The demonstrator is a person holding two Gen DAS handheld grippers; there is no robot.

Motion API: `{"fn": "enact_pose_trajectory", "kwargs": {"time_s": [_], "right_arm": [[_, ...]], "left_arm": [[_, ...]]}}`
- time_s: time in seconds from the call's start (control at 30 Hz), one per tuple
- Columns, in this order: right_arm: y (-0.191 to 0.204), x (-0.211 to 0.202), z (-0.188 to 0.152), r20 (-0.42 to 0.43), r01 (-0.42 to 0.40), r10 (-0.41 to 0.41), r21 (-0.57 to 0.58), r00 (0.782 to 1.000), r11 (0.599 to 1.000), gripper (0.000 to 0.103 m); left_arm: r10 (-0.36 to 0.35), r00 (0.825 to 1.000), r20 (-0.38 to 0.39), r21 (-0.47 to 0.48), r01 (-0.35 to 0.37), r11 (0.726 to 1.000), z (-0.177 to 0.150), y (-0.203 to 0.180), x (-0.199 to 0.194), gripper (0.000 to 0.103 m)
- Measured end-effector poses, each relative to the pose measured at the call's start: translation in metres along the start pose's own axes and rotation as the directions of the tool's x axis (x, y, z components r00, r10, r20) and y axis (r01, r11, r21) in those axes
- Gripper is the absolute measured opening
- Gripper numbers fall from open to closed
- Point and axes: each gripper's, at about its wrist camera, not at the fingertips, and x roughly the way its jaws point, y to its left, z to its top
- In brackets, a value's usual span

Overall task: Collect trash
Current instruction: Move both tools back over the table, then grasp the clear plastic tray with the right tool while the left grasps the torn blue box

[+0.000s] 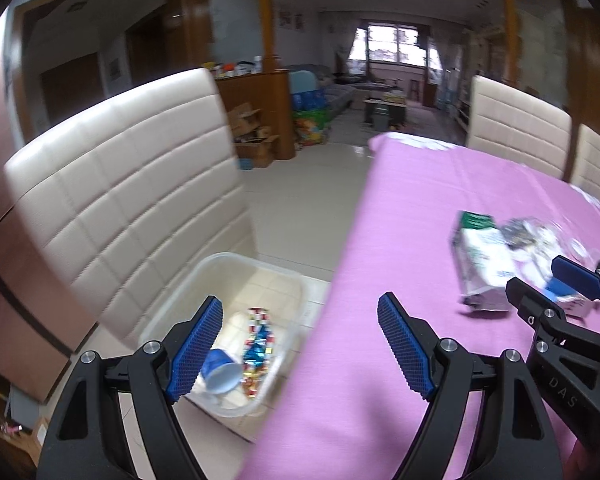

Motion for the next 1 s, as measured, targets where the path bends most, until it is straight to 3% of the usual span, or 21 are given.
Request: {"fn": "enact_pose_trajectory", "kwargs": {"time_s": [0.23, 0.63, 0.77, 0.83, 1.0], "right_arm": [[-0.079, -0.007, -0.024, -0.033, 0.099, -0.096, 0.113, 0.995, 0.989, 0.059], [-0.196, -0.021, -0.069, -0.114, 0.266, -0.245, 0.240, 0.963, 0.934, 0.059], [-0.218, -0.022, -0.079, -0.128, 0.277, -0.251, 0.270, 0.960, 0.922, 0.073], [-0.226, -0.023, -0.083, -0.124, 0.279, -0.254, 0.278, 0.959, 0.919, 0.074], [-0.237, -0.018, -0.088, -0.131, 0.265, -0.237, 0.273, 0.963, 0.925, 0.082]], "left_arm": [[-0.093, 0.995, -0.028, 0.095, 0.096, 0.991, 0.000, -0.070, -0.003, 0.078], [-0.235, 0.969, -0.074, 0.246, 0.246, 0.937, -0.007, -0.187, -0.019, 0.078], [-0.295, 0.947, -0.124, 0.268, 0.318, 0.909, -0.009, -0.216, -0.016, 0.078], [-0.320, 0.935, -0.150, 0.267, 0.350, 0.898, -0.010, -0.228, -0.014, 0.078], [-0.297, 0.945, -0.135, 0.309, 0.324, 0.894, -0.013, -0.249, -0.010, 0.089]]}}
